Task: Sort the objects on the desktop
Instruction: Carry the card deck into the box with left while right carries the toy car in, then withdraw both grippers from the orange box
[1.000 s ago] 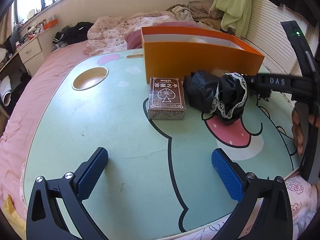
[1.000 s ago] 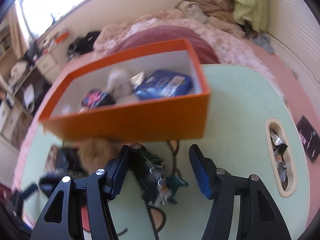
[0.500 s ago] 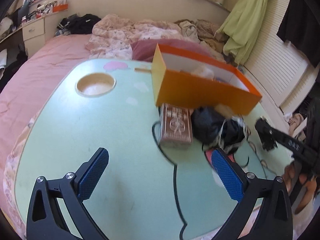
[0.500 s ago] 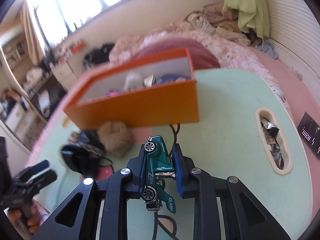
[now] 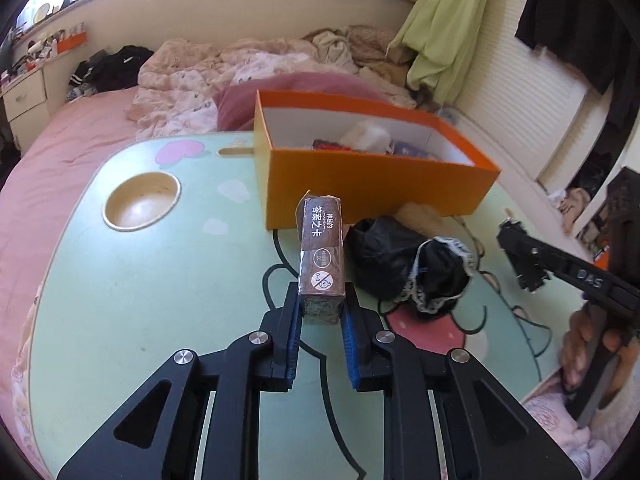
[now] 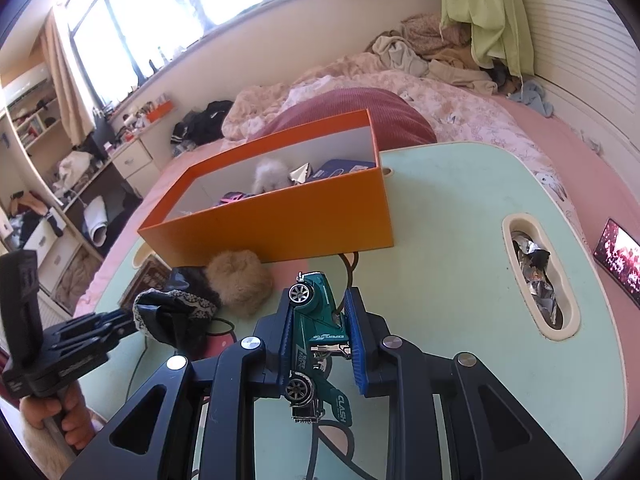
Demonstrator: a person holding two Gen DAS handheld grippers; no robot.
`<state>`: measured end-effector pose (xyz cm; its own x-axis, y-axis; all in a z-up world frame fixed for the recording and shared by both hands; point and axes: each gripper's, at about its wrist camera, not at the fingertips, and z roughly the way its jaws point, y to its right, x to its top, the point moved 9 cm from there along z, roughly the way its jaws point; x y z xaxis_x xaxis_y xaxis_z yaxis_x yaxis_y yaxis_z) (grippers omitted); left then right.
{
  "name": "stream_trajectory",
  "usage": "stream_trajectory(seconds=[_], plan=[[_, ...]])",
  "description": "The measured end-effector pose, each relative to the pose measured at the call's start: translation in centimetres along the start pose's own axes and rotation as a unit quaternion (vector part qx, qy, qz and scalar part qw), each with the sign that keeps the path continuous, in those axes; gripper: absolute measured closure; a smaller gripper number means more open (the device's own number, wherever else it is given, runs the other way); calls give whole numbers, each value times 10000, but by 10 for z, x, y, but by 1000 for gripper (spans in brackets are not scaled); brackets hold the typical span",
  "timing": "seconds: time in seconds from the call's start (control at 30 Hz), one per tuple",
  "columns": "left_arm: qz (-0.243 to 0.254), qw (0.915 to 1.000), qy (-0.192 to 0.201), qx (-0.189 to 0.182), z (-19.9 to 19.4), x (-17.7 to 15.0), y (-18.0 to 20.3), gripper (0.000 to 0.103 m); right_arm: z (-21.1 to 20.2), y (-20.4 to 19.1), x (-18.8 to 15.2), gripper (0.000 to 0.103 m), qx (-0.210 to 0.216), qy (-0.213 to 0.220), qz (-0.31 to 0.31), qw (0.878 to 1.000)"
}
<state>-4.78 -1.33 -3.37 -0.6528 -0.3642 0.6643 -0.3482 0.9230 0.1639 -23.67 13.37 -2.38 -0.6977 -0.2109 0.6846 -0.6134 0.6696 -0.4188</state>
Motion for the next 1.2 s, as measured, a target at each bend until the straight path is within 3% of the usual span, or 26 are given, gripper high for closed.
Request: stream_trajectory(seconds=[0.1,0.2,0.33,0.47,0.6,0.63,0.67,0.73,0.8,0.97,1.03,1.2], plan=[[-69,9992,364,-114,-29,12,1,84,-12,-1,11,80,156,161,118,9997],[-69,9975,677,-202,-50,45,8,83,-24,-11,32,80,313,354,155,9988],[92,9974,714,-7,-38,89,19,83,-23,-27,74,80,428,557,114,9975],[70,9976,653,203,-8,120,26,83,4,-42,110,80,394,537,53,9978],[123,9977,277,601,24,124,25,55,41,-43,126,72,419,338,279,9982],[149,9971,242,704,26,121,24,54,49,-40,124,61,412,233,478,9977],[160,9968,261,744,25,118,23,54,51,-37,122,58,439,195,542,9974],[201,9969,324,688,17,108,21,48,46,-36,112,57,491,227,488,9973],[186,9969,402,645,5,95,17,33,36,-32,98,57,349,322,303,9984],[118,9978,276,598,-18,50,14,28,8,-29,60,53,21,280,-158,9995],[158,9983,124,555,-21,25,16,23,-3,-30,40,52,-121,103,-290,9995],[30,9978,-298,584,-9,-34,17,22,-13,-41,-17,46,-357,-327,-661,9966]])
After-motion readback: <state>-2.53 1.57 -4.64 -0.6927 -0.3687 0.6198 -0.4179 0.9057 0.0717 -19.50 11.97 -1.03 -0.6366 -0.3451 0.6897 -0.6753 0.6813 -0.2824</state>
